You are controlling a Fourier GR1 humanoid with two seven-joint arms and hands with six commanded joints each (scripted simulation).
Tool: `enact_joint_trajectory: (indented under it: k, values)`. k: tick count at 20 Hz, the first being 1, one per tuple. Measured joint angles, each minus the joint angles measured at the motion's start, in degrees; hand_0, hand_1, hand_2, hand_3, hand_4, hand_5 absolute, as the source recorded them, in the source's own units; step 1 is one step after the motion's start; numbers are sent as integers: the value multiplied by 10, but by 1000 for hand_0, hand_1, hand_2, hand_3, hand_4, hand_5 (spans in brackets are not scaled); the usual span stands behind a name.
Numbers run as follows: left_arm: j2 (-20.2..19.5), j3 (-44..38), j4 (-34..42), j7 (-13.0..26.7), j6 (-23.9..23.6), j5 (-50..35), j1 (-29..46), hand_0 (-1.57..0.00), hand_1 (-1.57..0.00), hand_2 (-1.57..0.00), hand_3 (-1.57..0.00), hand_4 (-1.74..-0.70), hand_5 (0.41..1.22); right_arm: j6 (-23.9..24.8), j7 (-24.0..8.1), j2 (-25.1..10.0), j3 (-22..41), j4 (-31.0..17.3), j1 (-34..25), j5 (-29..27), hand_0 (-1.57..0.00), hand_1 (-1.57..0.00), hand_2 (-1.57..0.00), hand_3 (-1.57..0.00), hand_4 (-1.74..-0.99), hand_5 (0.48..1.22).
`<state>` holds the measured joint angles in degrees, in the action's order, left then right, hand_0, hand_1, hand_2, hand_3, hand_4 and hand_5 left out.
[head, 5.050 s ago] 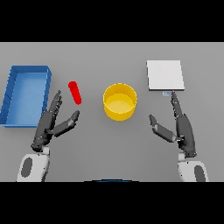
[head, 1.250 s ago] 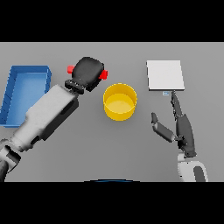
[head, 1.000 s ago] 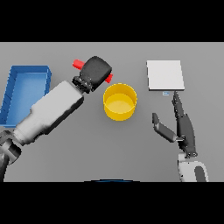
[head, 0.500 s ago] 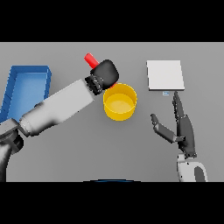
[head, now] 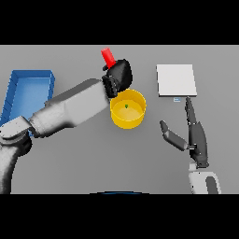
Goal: Pick up the red beaker and tilt it to pour out 1 green nut into yellow bowl. Pick up the yellow bowl and place it on the metallic measuring scale.
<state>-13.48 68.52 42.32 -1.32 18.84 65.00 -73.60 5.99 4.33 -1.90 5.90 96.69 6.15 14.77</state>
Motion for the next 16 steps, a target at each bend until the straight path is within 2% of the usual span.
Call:
enact_joint_trajectory:
  k: [1, 6, 9, 10, 11, 13, 15, 16]
  values:
    - [-1, 9, -3, -3, -3, 5, -2, -1571, -1571, -1571, -1569, -1734, 1221, -4, 8, -1, 1, 1, 6, -2, 1, 1, 1, 1, -1204, 591]
    - [-3, 53, -7, -30, -17, 25, -30, -1571, -1571, -1571, -1570, -1733, 1221, 1, 8, -2, 8, -2, 2, 14, 1, 1, 1, 1, -1207, 594]
    - [-13, 40, -17, -52, -11, 8, -72, -1571, -1571, -1571, -1571, -1729, 1221, 5, 5, 1, 6, -6, 0, 13, 1, 1, 1, 1, -1209, 592]
    - [-18, 32, -28, -55, -21, 3, -89, -1571, -1571, -1571, -1494, -1727, 1221, 5, 9, -1, 5, -6, -1, 13, 1, 1, 1, 1, -1203, 592]
    - [-29, 23, -31, -57, -29, -3, -103, -1571, -1571, -1399, -1509, -1676, 1221, 5, 11, -1, 7, -9, 1, 16, 1, 1, 1, 1, -1201, 592]
    - [-49, -1, -46, -54, -41, -19, -135, -1571, -1571, -1461, -1041, -1699, 1221, 6, 15, 2, 11, -7, 1, 20, 1, 1, 1, 1, -1186, 596]
    - [-64, -27, -75, -65, -57, -42, -167, -1571, -1571, -1501, -1232, -1705, 1221, 3, 12, 8, 7, -5, -3, 5, 1, 1, 1, 1, -1181, 593]
    - [-69, -43, -98, -54, -60, -55, -180, -1571, -1571, -1515, -1300, -1709, 1221, -1, 10, 5, 5, -3, -6, 1, 1, 1, 1, 1, -1182, 593]
